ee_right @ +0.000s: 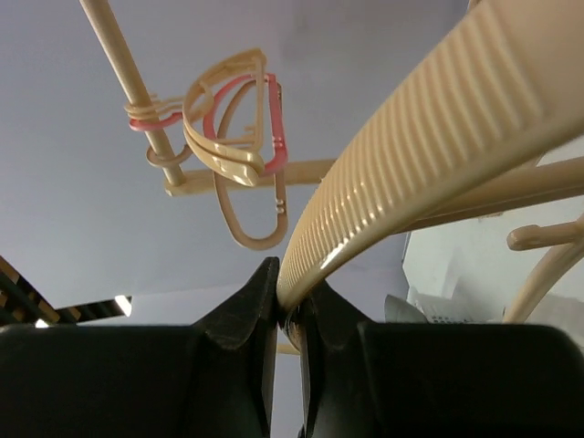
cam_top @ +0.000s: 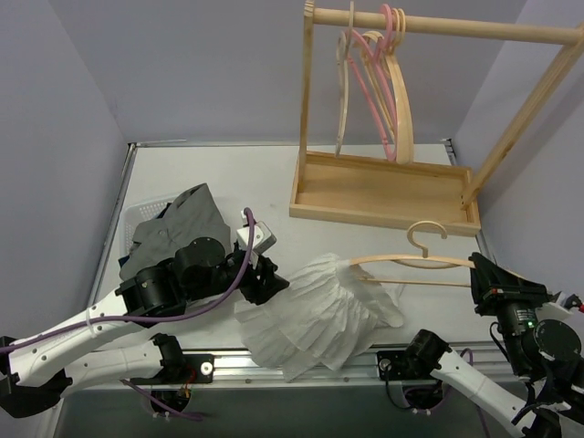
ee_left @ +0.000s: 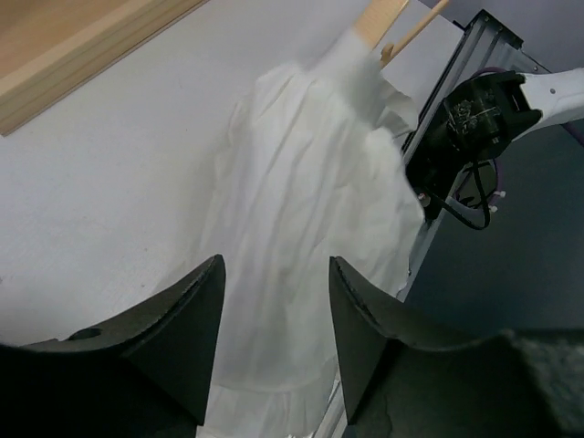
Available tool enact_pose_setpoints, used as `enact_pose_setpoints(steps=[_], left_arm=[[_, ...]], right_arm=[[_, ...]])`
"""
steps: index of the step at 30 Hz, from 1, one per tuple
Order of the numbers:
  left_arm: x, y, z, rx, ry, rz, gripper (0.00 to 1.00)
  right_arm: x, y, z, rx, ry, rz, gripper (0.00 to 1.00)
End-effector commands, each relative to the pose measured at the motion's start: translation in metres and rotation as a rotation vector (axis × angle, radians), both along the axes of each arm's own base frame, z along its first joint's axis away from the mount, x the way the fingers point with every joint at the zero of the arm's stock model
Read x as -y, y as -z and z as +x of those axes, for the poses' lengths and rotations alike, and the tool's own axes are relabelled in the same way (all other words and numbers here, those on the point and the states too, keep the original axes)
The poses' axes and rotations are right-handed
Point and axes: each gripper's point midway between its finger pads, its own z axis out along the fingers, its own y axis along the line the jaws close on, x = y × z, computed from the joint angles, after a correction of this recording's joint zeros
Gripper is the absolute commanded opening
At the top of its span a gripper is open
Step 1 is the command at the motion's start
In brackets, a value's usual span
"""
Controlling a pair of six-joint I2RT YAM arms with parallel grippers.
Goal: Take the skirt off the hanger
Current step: Remove the skirt from the hanger, then place the hanger at the clothesline.
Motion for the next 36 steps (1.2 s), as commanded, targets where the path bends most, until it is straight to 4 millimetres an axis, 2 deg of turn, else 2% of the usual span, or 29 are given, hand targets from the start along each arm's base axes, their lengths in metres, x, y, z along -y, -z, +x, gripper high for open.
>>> enact_pose_setpoints(steps=[1,2,5,7,8,10,12,13,14,15,16,18,19,20,21,23,27,32,36], left_arm=[[-0.012,0.004,0.006,0.003,-0.059,0.028,0.58],[-0.012,0.006,0.005,-0.002,-0.058,0.034,0.58],[-0.012,0.01,0.005,-0.008,-0.056,0.046,0.43],[-0.011,0.004,0.005,0.0,-0.053,0.03,0.39],[-0.011,0.001,0.006,0.007,-0.052,0.021,0.43],[-0.007,-0.016,0.006,0.033,-0.043,-0.017,0.57],[0.001,-0.03,0.003,0.065,0.013,-0.036,0.64],[0.005,-0.047,0.0,0.108,0.061,-0.058,0.69],[0.01,-0.054,-0.003,0.126,0.099,-0.066,0.71],[0.019,-0.061,-0.011,0.137,0.169,-0.08,0.73],[0.023,-0.077,-0.014,0.18,0.211,-0.104,0.75],[0.036,-0.086,-0.022,0.193,0.299,-0.118,0.81],[0.04,-0.091,-0.023,0.206,0.321,-0.12,0.81],[0.043,-0.111,-0.024,0.226,0.332,-0.148,0.81],[0.052,-0.109,-0.021,0.209,0.342,-0.136,0.81],[0.059,-0.13,-0.026,0.198,0.368,-0.182,0.82],[0.084,-0.141,-0.026,0.121,0.396,-0.226,0.82],[0.098,-0.142,-0.042,0.051,0.503,-0.271,0.82],[0.102,-0.135,-0.044,0.022,0.52,-0.259,0.82]], right_arm=[[0.033,-0.007,0.0,0.031,0.164,0.0,0.0],[0.035,-0.009,-0.001,0.036,0.166,0.004,0.0],[0.035,-0.012,-0.001,0.034,0.165,-0.013,0.0],[0.035,-0.017,-0.001,0.036,0.153,-0.024,0.0],[0.034,-0.017,-0.002,0.032,0.148,-0.043,0.0],[0.034,-0.02,-0.002,0.023,0.134,-0.077,0.0],[0.03,-0.021,-0.002,0.001,0.089,-0.132,0.0],[0.026,-0.021,-0.001,-0.006,0.064,-0.143,0.0],[0.022,-0.022,-0.001,-0.009,0.037,-0.156,0.0],[0.013,-0.024,0.001,-0.005,-0.004,-0.18,0.0],[0.007,-0.024,0.003,-0.005,-0.032,-0.197,0.0],[-0.013,-0.025,0.006,-0.005,-0.107,-0.246,0.0],[-0.023,-0.025,0.008,-0.009,-0.149,-0.267,0.0],[-0.032,-0.024,0.008,-0.013,-0.185,-0.287,0.0],[-0.044,-0.023,0.012,-0.022,-0.209,-0.317,0.0],[-0.059,-0.02,0.014,-0.03,-0.263,-0.386,0.0],[-0.094,-0.018,0.02,-0.036,-0.354,-0.48,0.0],[-0.115,-0.025,0.023,-0.008,-0.405,-0.521,0.0],[-0.13,-0.029,0.025,0.005,-0.436,-0.528,0.0]])
